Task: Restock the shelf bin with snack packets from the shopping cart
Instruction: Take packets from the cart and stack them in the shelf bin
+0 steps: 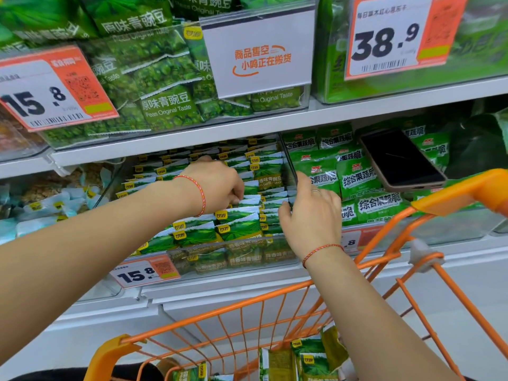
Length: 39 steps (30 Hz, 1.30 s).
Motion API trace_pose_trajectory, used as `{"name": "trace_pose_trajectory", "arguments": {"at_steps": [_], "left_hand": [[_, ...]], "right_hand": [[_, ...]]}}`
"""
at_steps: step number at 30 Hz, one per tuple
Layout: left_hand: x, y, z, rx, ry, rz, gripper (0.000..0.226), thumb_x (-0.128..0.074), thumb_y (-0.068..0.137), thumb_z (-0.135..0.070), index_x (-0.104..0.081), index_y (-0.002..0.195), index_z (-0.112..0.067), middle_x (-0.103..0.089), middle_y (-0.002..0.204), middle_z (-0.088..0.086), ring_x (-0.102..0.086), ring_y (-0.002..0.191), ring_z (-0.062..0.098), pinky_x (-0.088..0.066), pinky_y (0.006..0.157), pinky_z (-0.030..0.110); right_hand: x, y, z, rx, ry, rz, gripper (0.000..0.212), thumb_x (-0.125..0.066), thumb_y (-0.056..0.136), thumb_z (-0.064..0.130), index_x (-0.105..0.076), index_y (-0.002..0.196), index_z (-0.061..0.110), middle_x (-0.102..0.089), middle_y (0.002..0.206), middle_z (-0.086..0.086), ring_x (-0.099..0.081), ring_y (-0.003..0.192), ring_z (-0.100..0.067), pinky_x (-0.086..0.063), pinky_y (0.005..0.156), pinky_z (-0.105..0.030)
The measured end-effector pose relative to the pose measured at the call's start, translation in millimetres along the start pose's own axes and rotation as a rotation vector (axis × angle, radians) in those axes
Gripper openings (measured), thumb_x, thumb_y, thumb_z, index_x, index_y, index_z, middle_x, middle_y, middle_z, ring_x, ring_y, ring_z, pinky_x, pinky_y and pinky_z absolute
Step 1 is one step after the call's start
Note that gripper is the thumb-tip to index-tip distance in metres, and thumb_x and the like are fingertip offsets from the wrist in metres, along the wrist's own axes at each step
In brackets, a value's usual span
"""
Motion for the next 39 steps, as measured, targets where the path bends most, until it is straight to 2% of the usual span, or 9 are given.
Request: {"name": "trace_pose_trajectory", "arguments": {"at_steps": [5,9,14,18,20,23,26,30,39], "left_hand": [[5.3,-14.8,-7.0,-0.053,-0.268,-0.08,0.031,-0.047,0.095,-0.045,-0.067,0.097,-0.023,-0.062,0.078,-0.01,-0.058,0.074,0.011,-0.045,0.065,0.026],[-0.3,-23.4,-5.9,-0.072,-0.324,-0.025,0.011,-0.065,0.089,-0.03,-0.069,0.096,-0.023,-0.065,0.081,-0.011,-0.064,0.086,0.008,-0.052,0.081,0.029],[-6.7,-18.3,-1.9,-0.02,-0.352,-0.057,0.005,-0.069,0.085,-0.025,-0.065,0.087,-0.025,-0.057,0.071,-0.018,-0.064,0.084,0.008,-0.051,0.084,0.032],[0.1,-23.2,-2.1,-0.051,-0.352,-0.133,0.02,-0.071,0.083,-0.032,-0.055,0.094,-0.024,-0.06,0.09,-0.013,-0.056,0.079,0.009,-0.045,0.074,0.027],[4.1,-32.6,-2.8,-0.113,-0.295,-0.184,0.018,-0.065,0.085,-0.042,-0.06,0.094,-0.027,-0.056,0.091,-0.014,-0.054,0.085,0.011,-0.043,0.072,0.027],[-4.7,-42.8,-8.9,-0.128,-0.069,-0.081,0.028,-0.056,0.087,-0.054,-0.063,0.098,-0.03,-0.059,0.097,-0.011,-0.052,0.097,0.013,-0.041,0.077,0.027],[-16.6,-41.9,-18.6,-0.137,0.183,-0.06,0.025,-0.049,0.095,-0.046,-0.057,0.103,-0.024,-0.058,0.105,-0.004,-0.049,0.106,0.019,-0.036,0.085,0.03],[-12.6,-37.2,-25.4,-0.116,0.25,-0.119,0.013,-0.041,0.101,-0.029,-0.048,0.112,-0.026,-0.051,0.082,-0.001,-0.051,0.097,0.022,-0.032,0.081,0.032],[-6.9,-28.5,-26.8,-0.192,0.436,-0.02,0.013,-0.049,0.097,-0.027,-0.056,0.108,-0.03,-0.053,0.085,-0.002,-0.047,0.106,0.02,-0.03,0.09,0.033]], "right_hand": [[0.2,0.2,0.5,0.0,-0.003,0.007,0.056,-0.043,0.094,0.031,-0.024,0.145,0.015,-0.063,0.107,-0.004,-0.048,0.109,-0.024,-0.021,0.104,-0.032],[-0.8,-0.1,0.0,0.001,-0.006,-0.001,0.057,-0.044,0.094,0.03,-0.026,0.145,0.015,-0.064,0.104,-0.004,-0.05,0.107,-0.025,-0.021,0.104,-0.033],[-0.2,-0.4,0.8,0.001,-0.002,-0.003,0.056,-0.046,0.094,0.029,-0.028,0.145,0.013,-0.064,0.103,-0.006,-0.051,0.105,-0.026,-0.023,0.104,-0.034],[0.9,-1.2,1.4,0.0,0.002,-0.002,0.057,-0.047,0.094,0.029,-0.028,0.145,0.013,-0.064,0.106,-0.008,-0.05,0.106,-0.027,-0.024,0.103,-0.034],[0.8,-1.3,1.0,-0.001,-0.003,-0.001,0.057,-0.046,0.094,0.029,-0.027,0.145,0.013,-0.064,0.106,-0.007,-0.05,0.106,-0.027,-0.024,0.103,-0.034],[0.8,-1.2,0.7,-0.004,-0.008,0.004,0.058,-0.046,0.094,0.029,-0.025,0.146,0.014,-0.064,0.105,-0.006,-0.049,0.105,-0.026,-0.023,0.103,-0.034],[1.0,-1.5,0.3,-0.004,-0.012,0.004,0.058,-0.045,0.094,0.029,-0.025,0.146,0.014,-0.064,0.104,-0.006,-0.049,0.105,-0.026,-0.023,0.104,-0.033],[0.2,-1.0,0.9,-0.004,-0.008,-0.003,0.058,-0.047,0.094,0.028,-0.026,0.146,0.013,-0.064,0.107,-0.008,-0.05,0.107,-0.028,-0.023,0.104,-0.034],[0.6,-1.7,0.1,0.004,-0.013,0.004,0.058,-0.045,0.094,0.029,-0.024,0.146,0.015,-0.064,0.108,-0.006,-0.049,0.108,-0.026,-0.022,0.103,-0.032]]}}
Point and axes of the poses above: each hand's wrist, its own y-axis towards the middle knuckle, its own x-axis out of the back of the hand, z = x × y, the point moved 3 cm from there along y, towards the middle knuckle
